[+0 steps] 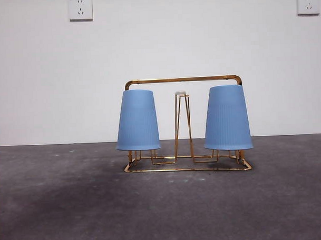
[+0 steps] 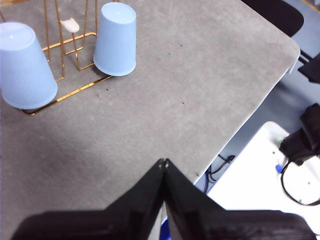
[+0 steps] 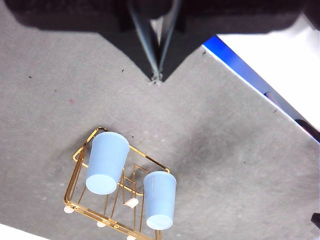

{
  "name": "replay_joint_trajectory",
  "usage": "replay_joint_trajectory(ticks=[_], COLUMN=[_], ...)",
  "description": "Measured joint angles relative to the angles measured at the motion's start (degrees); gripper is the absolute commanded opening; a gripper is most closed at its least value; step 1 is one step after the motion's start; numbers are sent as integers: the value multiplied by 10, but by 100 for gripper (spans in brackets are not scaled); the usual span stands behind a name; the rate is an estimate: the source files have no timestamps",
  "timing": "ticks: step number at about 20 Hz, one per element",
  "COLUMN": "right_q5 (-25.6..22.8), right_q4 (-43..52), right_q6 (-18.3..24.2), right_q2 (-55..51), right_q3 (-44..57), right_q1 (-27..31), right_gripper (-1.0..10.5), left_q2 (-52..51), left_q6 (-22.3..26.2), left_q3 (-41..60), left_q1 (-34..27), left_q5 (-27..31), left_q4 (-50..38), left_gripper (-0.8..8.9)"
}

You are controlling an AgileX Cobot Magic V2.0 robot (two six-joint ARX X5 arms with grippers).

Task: Pick up cup 1,put cup 1 in the cup rack,pick up cup 2,put cup 2 in the cup rack

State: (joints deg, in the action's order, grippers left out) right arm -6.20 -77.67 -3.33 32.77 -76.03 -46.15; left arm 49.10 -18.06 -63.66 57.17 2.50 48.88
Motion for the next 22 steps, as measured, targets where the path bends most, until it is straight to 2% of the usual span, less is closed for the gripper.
replay_joint_trajectory(ticks=[17,20,22], right_q5=[0,0,0], right_q4=[0,0,0], right_q6=[-2,-2,-2], right_q2=[0,0,0], right_q3=[0,0,0], right_q1=[0,0,0], right_gripper=[3,3,3], left_q2=[0,-1,-15], left_q6=[25,87,167], left_q3=[0,0,0], left_q1=[0,-3,-39], left_q5=[11,70,84], left_q4=[-22,-92,-150], left_gripper=[-4,-4,-4])
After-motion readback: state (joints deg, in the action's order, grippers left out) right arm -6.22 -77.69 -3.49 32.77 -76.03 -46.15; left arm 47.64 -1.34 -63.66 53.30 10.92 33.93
